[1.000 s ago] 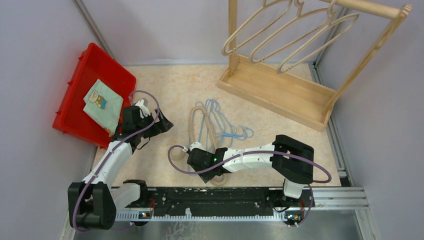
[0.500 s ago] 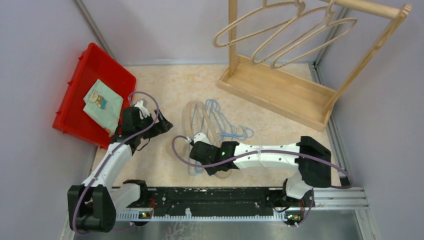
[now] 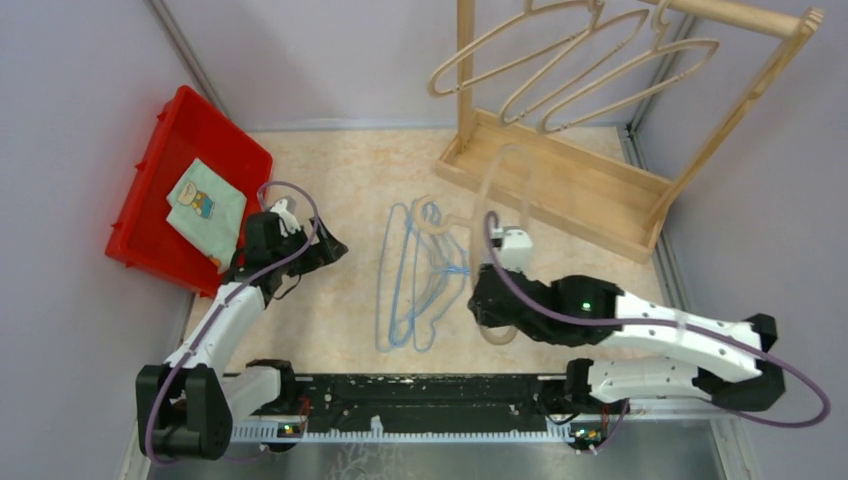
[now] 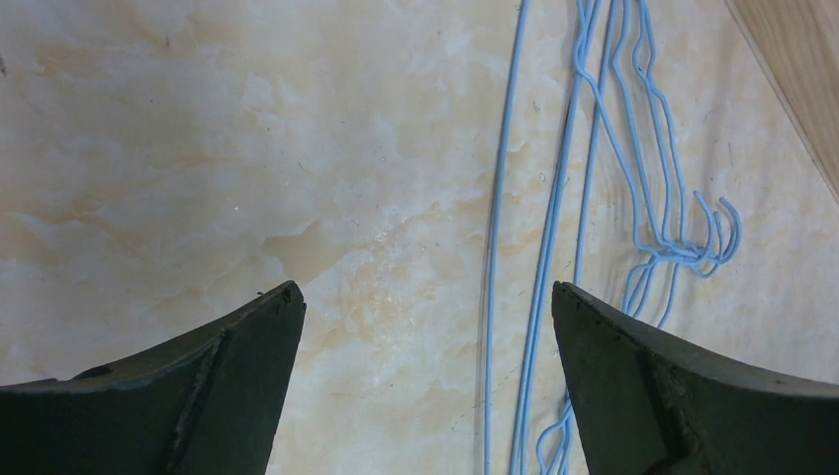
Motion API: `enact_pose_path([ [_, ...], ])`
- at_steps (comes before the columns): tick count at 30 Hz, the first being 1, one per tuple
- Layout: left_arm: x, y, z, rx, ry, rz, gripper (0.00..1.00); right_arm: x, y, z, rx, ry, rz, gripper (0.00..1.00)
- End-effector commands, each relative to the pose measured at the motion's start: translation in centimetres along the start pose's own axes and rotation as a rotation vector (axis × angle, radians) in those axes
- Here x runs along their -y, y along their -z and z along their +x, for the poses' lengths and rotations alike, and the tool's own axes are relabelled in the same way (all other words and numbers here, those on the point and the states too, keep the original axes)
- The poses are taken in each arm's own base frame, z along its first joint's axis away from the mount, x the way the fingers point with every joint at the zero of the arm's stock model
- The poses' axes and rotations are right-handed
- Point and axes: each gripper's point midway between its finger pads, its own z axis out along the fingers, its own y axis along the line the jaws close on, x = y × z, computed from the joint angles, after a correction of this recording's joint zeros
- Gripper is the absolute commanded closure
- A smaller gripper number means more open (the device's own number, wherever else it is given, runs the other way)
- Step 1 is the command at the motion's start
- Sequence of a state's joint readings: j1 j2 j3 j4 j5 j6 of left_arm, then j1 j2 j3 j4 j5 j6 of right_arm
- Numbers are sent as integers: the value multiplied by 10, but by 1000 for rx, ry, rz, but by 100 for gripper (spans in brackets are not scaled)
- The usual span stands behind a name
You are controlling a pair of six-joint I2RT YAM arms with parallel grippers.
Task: Organize the hangers
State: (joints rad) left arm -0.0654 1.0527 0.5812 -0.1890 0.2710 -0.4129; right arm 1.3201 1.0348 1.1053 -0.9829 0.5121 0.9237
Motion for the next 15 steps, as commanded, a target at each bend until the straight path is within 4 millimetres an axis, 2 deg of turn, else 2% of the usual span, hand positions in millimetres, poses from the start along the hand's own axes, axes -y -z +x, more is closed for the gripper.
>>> enact_pose_path([
  [1, 18, -3, -19, 28, -8, 70, 0, 49, 34, -40, 232, -346, 116, 100],
  [5, 23, -6, -25, 22, -19, 85, 0, 73, 53, -51, 305, -464, 171, 100],
  [9, 26, -9, -30, 21, -41, 88, 0, 88, 65, -63, 385, -559, 167, 100],
  [15, 26, -14, -32, 11, -49, 83, 0, 98, 95, -103, 578, -660, 67, 100],
])
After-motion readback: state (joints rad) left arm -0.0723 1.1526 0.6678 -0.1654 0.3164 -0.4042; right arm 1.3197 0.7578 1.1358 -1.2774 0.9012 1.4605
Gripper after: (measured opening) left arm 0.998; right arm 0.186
